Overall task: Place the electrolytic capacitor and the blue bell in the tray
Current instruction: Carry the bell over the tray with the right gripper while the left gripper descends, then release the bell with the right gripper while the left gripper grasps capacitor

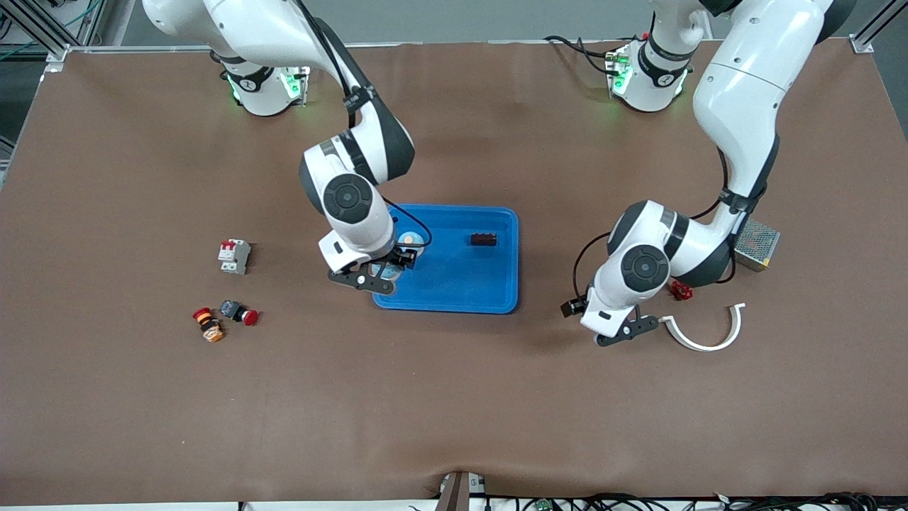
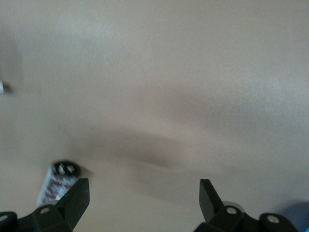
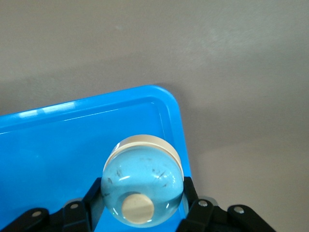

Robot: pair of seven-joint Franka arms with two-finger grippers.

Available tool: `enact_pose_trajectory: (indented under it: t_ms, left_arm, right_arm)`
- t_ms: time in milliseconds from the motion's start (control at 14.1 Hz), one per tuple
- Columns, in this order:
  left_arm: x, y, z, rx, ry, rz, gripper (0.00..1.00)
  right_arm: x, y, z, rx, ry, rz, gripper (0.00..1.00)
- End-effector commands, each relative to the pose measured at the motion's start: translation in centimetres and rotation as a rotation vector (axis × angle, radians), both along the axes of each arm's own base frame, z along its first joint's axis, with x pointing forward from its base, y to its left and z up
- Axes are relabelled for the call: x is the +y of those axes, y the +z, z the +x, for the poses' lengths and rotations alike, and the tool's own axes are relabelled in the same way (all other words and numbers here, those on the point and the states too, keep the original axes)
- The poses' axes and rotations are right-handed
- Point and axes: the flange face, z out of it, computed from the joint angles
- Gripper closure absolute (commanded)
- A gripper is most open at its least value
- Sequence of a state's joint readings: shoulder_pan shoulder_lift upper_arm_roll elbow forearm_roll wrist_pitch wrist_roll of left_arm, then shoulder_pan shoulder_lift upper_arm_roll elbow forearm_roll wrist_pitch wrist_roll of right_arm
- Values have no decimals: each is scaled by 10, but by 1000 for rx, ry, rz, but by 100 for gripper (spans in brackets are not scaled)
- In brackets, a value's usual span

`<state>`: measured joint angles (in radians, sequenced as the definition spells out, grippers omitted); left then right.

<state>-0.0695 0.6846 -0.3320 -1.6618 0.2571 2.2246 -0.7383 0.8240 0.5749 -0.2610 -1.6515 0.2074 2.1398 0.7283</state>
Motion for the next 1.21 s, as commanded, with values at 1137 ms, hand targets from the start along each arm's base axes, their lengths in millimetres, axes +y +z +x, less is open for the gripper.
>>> enact_pose_trajectory:
  t_ms: [1137]
  left_arm:
    - [63, -32, -75, -179, -401, 13, 0]
  right_arm:
    - [27, -77, -10, -46, 15, 0, 68]
